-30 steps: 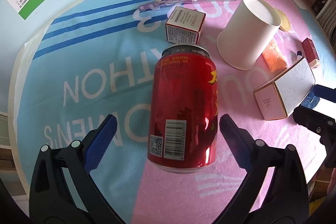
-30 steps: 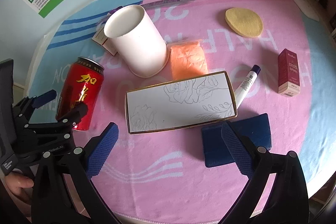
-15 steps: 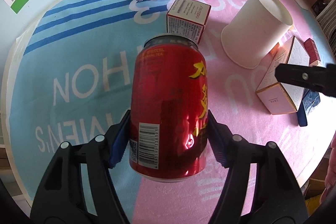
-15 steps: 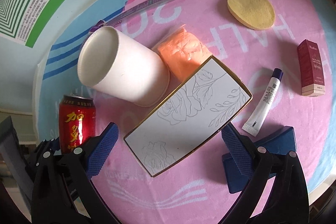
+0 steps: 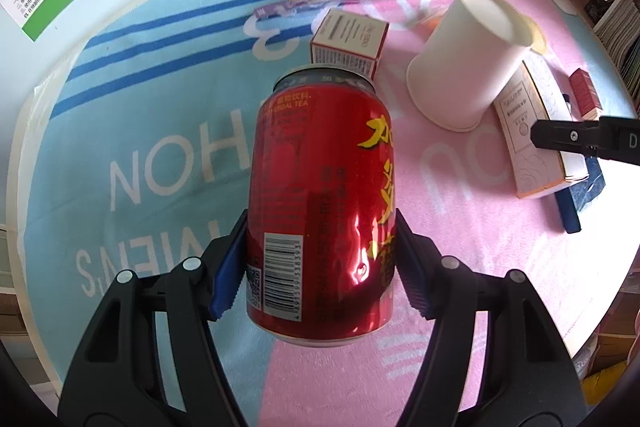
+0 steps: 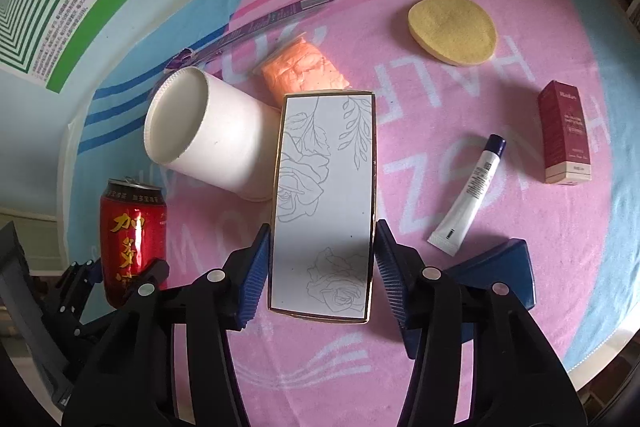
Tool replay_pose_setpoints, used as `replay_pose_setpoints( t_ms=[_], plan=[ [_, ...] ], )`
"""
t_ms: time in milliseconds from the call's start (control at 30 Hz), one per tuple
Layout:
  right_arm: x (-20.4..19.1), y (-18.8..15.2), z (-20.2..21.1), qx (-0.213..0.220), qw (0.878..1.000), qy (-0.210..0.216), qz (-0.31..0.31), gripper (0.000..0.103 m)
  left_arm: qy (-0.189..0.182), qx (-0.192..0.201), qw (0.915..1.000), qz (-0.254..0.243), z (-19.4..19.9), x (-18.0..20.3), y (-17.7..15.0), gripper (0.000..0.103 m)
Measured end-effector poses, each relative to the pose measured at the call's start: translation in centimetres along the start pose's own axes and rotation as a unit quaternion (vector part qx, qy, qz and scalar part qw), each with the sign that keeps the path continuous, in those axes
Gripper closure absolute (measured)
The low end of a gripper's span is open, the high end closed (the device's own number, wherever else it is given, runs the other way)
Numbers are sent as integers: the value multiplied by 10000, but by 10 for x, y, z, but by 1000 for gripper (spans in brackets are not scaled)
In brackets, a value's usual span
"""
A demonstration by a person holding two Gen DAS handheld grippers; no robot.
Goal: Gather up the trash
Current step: 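Lift the red can and white card box and carry them toward the wastebasket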
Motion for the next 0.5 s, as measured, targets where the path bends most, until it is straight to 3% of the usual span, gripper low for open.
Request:
replay_pose_setpoints(
  t_ms=[500],
  plan=[
    [25,-35,73,762,9970,-19,-94,52,53,566,9980,-289,55,15,-12,39]
  ],
)
Point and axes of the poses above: each gripper's, at about its wrist camera, not at the fingertips, and z roughly against the way its jaws point, x to its right, y to its top, the point moved 5 cm from there along -z, roughly the way its jaws point, and after that the axes turned 3 degrees about -z, right-handed, at the moved point
